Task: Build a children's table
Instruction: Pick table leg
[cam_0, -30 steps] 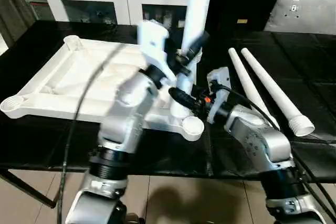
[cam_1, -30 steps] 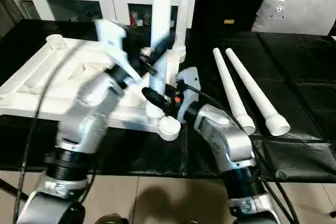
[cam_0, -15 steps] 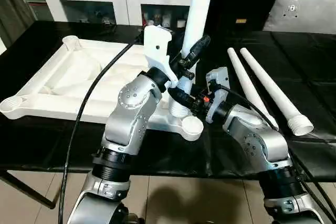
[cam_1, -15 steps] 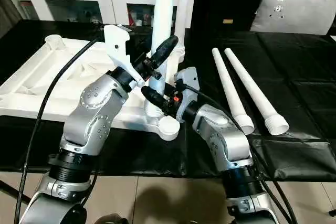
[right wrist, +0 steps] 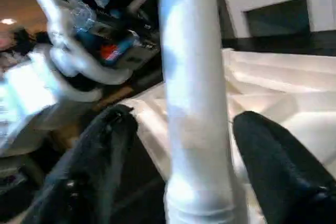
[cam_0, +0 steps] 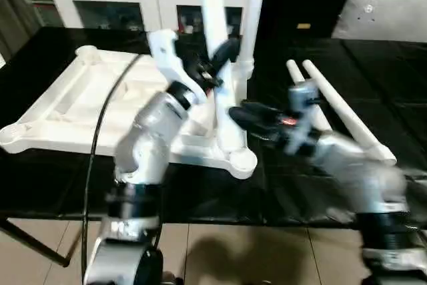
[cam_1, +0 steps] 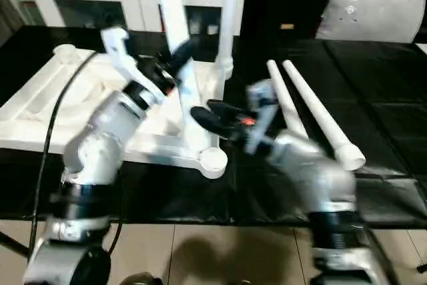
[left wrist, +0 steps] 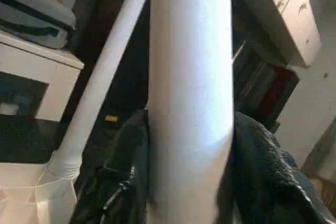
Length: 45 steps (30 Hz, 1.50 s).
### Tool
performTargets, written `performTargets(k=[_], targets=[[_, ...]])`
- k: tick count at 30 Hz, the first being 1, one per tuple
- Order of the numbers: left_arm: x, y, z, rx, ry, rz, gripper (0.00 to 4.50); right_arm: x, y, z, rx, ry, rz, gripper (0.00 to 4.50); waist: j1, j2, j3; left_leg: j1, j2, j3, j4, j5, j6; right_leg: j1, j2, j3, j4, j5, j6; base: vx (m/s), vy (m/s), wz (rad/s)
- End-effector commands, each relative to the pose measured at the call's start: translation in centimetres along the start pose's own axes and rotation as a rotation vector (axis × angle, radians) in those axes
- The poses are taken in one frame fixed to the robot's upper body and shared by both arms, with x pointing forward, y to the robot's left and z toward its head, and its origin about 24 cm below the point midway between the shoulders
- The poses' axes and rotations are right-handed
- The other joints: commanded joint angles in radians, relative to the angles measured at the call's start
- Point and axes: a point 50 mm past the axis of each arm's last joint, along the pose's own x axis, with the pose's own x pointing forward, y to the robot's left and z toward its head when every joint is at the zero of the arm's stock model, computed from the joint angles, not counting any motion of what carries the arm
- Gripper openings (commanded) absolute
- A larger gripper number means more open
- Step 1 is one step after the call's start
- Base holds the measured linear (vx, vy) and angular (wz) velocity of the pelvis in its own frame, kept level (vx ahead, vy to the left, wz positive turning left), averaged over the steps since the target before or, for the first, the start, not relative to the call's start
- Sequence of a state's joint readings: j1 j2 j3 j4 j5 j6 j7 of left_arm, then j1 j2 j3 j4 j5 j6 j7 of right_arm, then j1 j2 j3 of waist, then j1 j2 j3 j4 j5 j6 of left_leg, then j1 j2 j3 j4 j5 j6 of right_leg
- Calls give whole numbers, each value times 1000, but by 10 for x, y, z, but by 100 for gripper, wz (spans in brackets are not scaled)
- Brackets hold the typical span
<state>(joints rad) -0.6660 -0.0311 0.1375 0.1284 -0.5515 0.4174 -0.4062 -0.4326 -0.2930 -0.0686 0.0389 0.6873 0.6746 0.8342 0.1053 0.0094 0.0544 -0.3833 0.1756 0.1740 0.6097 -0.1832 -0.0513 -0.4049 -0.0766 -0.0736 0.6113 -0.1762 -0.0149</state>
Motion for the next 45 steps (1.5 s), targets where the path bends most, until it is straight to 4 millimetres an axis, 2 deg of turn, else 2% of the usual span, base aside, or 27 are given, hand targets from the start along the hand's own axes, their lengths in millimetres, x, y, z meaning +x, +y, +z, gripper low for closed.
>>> performTargets(k=[1,4,7,9,13,16,17,19,21,23,36,37,42,43,45], targets=[[2,-4,3,-21,17,-62,177,-7,1,8,0,-22,15,384,4,-7,-74,13,48,-16,-66,-125,61,59,-70,46,-68,-159,-197,0,0,0],[-1,-8,3,-11,66,-155,177,-17,-6,13,-57,26,-27,390,10,-4,-74,14,48,-16,-67,-118,48,58,-69,46,-68,-164,-192,0,0,0],[-2,-14,3,18,96,-224,177,-20,-8,14,-109,80,-40,414,12,-6,-74,13,48,-16,-67,-121,40,59,-70,45,-69,-170,-186,0,0,0],[-1,-23,2,74,131,-310,177,-18,-3,13,-166,144,6,426,12,-6,-75,13,49,-17,-68,-121,39,60,-71,47,-67,-168,-184,0,0,0],[-1,-29,1,100,138,-350,177,-16,2,11,-178,186,58,426,10,-8,-72,12,49,-16,-68,-131,49,61,-71,46,-69,-171,-193,0,0,0],[-1,-41,0,107,137,-426,177,-12,2,3,-185,248,85,426,10,-10,-72,11,51,-17,-68,-129,46,61,-72,47,-69,-184,-194,0,0,0],[-1,-43,-1,107,136,-437,177,-12,2,1,-185,255,88,426,9,-16,-72,11,51,-15,-68,-131,47,61,-71,47,-70,-187,-194,0,0,0],[-2,-47,-1,112,138,-464,177,-10,2,-2,-189,273,99,426,10,-13,-72,11,51,-16,-67,-134,46,60,-73,47,-70,-199,-193,0,0,0],[-3,-50,-3,126,146,-487,177,-9,1,-4,-194,283,109,426,9,-18,-72,11,51,-15,-67,-132,48,60,-71,48,-70,-197,-189,0,0,0],[-4,-52,-4,132,150,-500,177,-8,1,-4,-193,283,113,426,9,-14,-72,12,51,-15,-67,-129,49,59,-72,48,-69,-201,-190,0,0,0],[-2,-57,-9,148,160,-521,177,-1,4,-7,-178,263,160,426,8,-14,-73,11,51,-16,-67,-125,52,60,-70,47,-67,-180,-194,0,0,0],[-2,-57,-9,148,159,-521,177,-1,4,-7,-177,264,162,399,9,-14,-73,11,51,-16,-66,-124,53,60,-70,47,-67,-179,-194,0,0,0],[-1,-58,-10,149,156,-520,177,0,4,-11,-145,261,168,372,8,-14,-73,12,51,-15,-67,-129,52,59,-70,47,-68,-188,-194,0,0,0],[-1,-58,-10,149,156,-520,177,0,4,-11,-145,261,168,349,9,-14,-73,12,51,-15,-67,-127,52,60,-71,47,-68,-187,-195,0,0,0],[-2,-59,-10,146,155,-521,177,1,4,-12,-128,250,171,336,9,-14,-73,11,51,-16,-66,-126,52,60,-71,47,-67,-186,-194,0,0,0]])
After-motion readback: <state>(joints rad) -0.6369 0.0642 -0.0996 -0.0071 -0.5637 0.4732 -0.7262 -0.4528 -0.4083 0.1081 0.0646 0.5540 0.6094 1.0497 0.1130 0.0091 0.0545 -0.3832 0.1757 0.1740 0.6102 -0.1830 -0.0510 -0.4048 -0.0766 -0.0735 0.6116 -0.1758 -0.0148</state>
